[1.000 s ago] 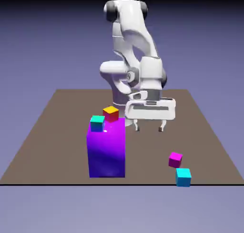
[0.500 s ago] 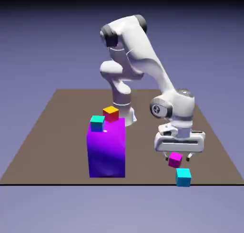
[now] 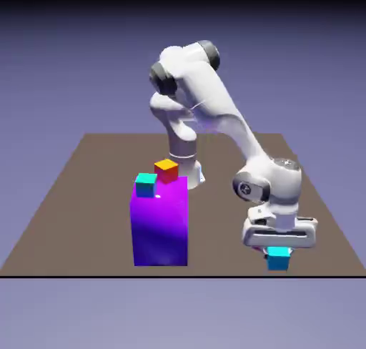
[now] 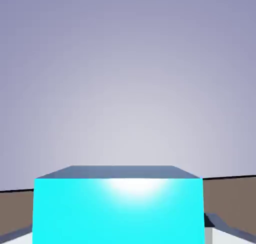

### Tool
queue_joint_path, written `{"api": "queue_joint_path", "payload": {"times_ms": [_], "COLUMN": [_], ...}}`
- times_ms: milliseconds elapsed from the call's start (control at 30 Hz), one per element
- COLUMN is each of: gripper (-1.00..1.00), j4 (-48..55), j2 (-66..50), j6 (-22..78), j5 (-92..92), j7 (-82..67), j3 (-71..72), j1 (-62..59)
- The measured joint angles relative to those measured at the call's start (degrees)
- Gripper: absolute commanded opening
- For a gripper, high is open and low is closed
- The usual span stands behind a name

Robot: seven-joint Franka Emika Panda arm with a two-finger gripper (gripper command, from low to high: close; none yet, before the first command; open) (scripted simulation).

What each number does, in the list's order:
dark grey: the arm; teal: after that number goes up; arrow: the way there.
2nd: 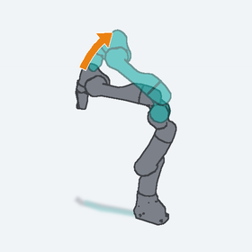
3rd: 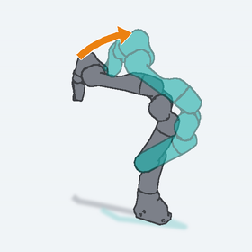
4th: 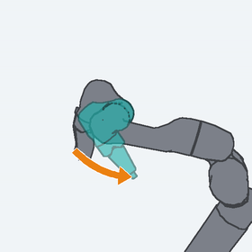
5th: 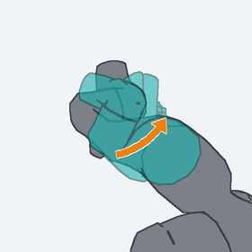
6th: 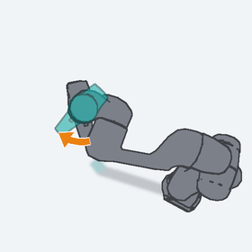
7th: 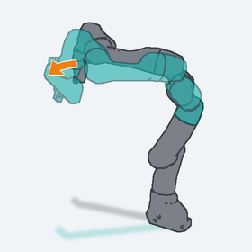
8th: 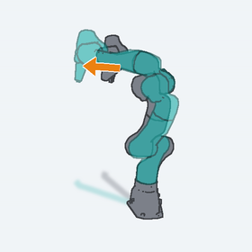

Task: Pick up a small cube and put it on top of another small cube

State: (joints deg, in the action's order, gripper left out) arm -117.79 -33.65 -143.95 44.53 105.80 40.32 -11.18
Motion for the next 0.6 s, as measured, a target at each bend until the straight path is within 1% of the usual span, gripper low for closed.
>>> {"api": "queue_joint_path", "payload": {"times_ms": [300,600], "gripper": [-1.0,-1.0], "j4": [2.5,-6.7], "j2": [18.5,37.2], "j6": [10.4,20.7], "j5": [-6.0,-23.0], "j7": [5.6,23.5], "j3": [3.4,-3.1], "j1": [10.9,-1.1]}}
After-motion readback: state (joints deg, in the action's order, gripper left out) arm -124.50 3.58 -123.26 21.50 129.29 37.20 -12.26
